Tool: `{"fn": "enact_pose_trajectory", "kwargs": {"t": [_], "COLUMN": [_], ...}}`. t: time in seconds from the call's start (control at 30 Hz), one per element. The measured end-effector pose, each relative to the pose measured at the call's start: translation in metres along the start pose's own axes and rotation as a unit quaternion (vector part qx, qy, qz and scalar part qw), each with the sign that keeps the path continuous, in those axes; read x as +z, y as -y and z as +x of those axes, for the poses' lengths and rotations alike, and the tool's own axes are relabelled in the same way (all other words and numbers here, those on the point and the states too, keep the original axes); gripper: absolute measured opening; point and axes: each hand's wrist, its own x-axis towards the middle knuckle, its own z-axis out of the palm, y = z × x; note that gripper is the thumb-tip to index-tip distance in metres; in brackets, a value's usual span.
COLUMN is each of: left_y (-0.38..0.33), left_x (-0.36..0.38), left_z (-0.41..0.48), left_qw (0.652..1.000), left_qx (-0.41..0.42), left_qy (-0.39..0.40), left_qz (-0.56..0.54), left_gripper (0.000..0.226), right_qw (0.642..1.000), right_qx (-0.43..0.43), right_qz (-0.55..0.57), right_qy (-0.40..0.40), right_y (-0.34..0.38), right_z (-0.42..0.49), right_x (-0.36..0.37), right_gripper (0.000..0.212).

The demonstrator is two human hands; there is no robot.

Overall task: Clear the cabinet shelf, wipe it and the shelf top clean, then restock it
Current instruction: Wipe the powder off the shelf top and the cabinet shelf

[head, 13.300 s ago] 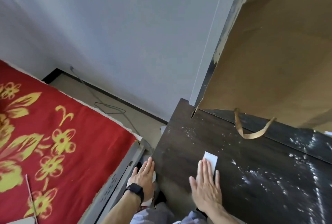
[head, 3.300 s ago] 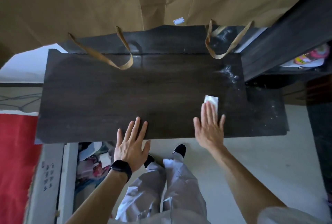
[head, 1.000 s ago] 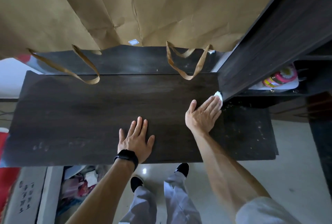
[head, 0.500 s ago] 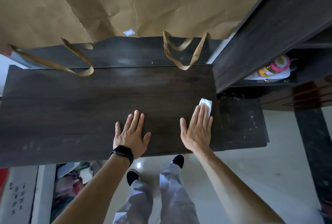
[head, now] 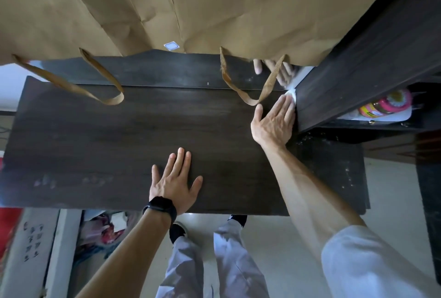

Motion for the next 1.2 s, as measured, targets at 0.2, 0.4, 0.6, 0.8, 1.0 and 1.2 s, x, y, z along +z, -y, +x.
{"fn": "enact_pose_trajectory", "kwargs": {"t": [0.2,0.4,0.6,0.8,1.0,1.2], "left_y": [0.002,0.013,0.022,0.019,0.01,-0.007], "left_x": [-0.011,-0.011,-0.015,-0.01,-0.003,-0.001], "left_z": [0.002,0.001,0.0,-0.004,-0.003,-0.005], "left_qw": [0.999,0.997,0.993,0.997,1.0,0.999], "left_qx": [0.012,0.055,0.083,0.063,0.02,-0.023], "left_qy": [0.034,0.025,0.029,0.017,0.007,0.003], "left_qz": [0.022,0.053,0.075,0.033,-0.004,-0.024], "left_gripper": [0.074,0.075,0.074,0.066,0.062,0.064], "right_qw": [0.997,0.991,0.999,0.955,0.963,0.996], "right_qx": [0.071,0.133,0.013,-0.281,-0.259,-0.079], "right_qz": [0.017,0.022,-0.035,-0.042,-0.021,-0.019], "right_qy": [0.006,0.01,0.032,0.082,0.078,0.048], "right_y": [-0.041,-0.081,-0.08,-0.003,0.028,-0.056], "right_z": [-0.107,-0.202,-0.248,-0.205,-0.106,-0.128], "right_x": [0.008,0.021,0.026,0.026,0.022,0.011], "right_gripper": [0.081,0.082,0.08,0.068,0.067,0.074]}}
